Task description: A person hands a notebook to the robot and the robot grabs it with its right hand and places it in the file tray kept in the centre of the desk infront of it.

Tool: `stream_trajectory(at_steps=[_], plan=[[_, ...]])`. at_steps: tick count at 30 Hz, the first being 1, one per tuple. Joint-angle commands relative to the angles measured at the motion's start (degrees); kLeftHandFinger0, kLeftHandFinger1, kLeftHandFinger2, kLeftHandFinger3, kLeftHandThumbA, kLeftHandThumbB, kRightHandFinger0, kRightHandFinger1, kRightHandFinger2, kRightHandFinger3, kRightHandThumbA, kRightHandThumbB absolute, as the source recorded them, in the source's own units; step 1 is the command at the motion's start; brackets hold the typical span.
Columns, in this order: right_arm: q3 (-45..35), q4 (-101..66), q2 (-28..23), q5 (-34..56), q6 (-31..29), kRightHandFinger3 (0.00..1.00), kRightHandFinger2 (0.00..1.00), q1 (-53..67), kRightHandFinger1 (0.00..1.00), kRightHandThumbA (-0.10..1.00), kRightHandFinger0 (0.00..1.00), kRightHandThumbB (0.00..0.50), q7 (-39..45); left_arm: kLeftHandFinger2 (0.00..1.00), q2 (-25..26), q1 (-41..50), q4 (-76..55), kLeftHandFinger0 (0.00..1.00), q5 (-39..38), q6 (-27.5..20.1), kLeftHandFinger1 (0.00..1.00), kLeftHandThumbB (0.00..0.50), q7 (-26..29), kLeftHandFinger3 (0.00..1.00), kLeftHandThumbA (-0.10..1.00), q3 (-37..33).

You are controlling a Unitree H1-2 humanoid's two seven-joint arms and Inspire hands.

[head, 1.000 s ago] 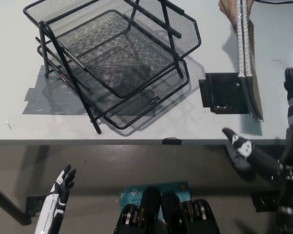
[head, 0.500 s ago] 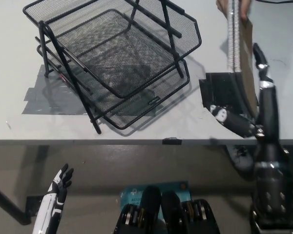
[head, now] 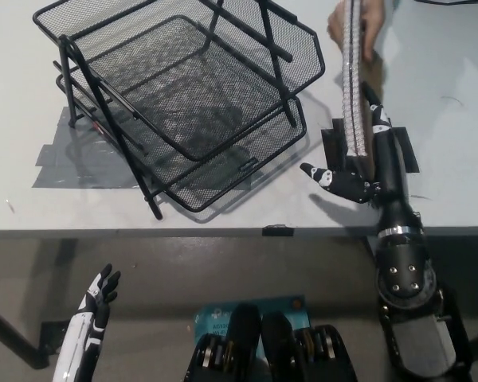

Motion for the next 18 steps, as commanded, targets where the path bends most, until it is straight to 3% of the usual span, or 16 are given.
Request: stream_trajectory(at_steps=[1, 7, 8, 9, 10, 11, 12, 13, 14, 17, 18], plan=[[-0.4, 3.9, -1.9, -2.2, -3.4, 1.0, 1.0, -6.8, 1.0, 1.0, 1.0, 0.298, -7.1, 1.0, 0.8, -0.4, -1.3, 1.0, 0.7, -2.0, 1.0, 0.378, 0.8, 1.0, 1.0, 0.1], [-0.2, 9.4, -2.3, -6.4, -3.7, 1.0, 1.0, -8.5, 1.0, 0.97, 1.0, 0.283, -15.9, 1.0, 0.9, -0.7, -0.8, 1.0, 0.6, -2.7, 1.0, 0.362, 0.7, 1.0, 1.0, 0.1], [-1.0, 10.6, -1.9, -6.3, -5.1, 1.0, 1.0, -8.9, 1.0, 0.89, 1.0, 0.226, -18.9, 1.0, 1.0, -0.7, -0.9, 1.0, 1.0, -2.7, 1.0, 0.36, 0.9, 1.0, 1.0, 0.1], [-3.7, 13.3, -0.9, -3.2, -12.0, 1.0, 1.0, -9.7, 0.88, 0.71, 0.74, 0.09, -23.9, 1.0, 0.9, -0.6, -1.1, 1.0, 1.3, -2.1, 1.0, 0.368, 0.9, 1.0, 1.0, 0.1], [-3.8, 13.7, -0.9, -2.9, -12.8, 1.0, 1.0, -9.8, 0.79, 0.67, 0.64, 0.078, -24.5, 1.0, 0.9, -0.6, -1.2, 1.0, 1.3, -2.0, 1.0, 0.368, 0.9, 1.0, 1.0, 0.1], [-4.5, 13.4, -1.2, -3.2, -13.7, 0.52, 0.36, -9.8, 0.19, 0.72, 0.13, 0.016, -26.4, 1.0, 1.0, -0.5, -1.4, 1.0, 1.5, -1.6, 1.0, 0.363, 0.8, 1.0, 1.0, 0.0], [-5.1, 12.4, -1.0, -3.3, -13.3, 0.07, 0.03, -9.7, 0.01, 0.81, 0.01, 0.001, -27.4, 1.0, 1.2, -0.6, -1.5, 1.0, 1.4, -1.4, 1.0, 0.362, 0.7, 1.0, 1.0, 0.1], [-5.1, 12.1, -0.9, -3.2, -13.0, 0.01, 0.01, -9.8, 0.0, 0.85, 0.0, 0.0, -27.5, 1.0, 1.2, -0.7, -1.4, 1.0, 1.3, -1.5, 1.0, 0.362, 0.7, 1.0, 1.0, 0.1], [-5.7, 11.0, -0.6, -2.9, -12.9, 0.02, 0.0, -9.7, 0.0, 0.93, 0.0, 0.016, -28.0, 1.0, 1.1, -0.7, -1.3, 1.0, 1.2, -1.6, 1.0, 0.362, 0.7, 1.0, 1.0, 0.1], [-7.3, 8.7, 0.6, -1.1, -12.8, 0.07, 0.03, -9.4, 0.0, 0.96, 0.0, 0.019, -28.0, 1.0, 1.1, -0.8, -0.6, 1.0, 1.1, -2.8, 1.0, 0.341, 0.8, 1.0, 1.0, 0.1], [-8.5, 6.0, 1.5, 0.3, -11.2, 0.09, 0.09, -9.1, 0.0, 0.97, 0.0, 0.013, -27.6, 1.0, 1.2, -0.7, -0.9, 1.0, 1.3, -2.3, 1.0, 0.349, 0.7, 1.0, 1.0, 0.0]])
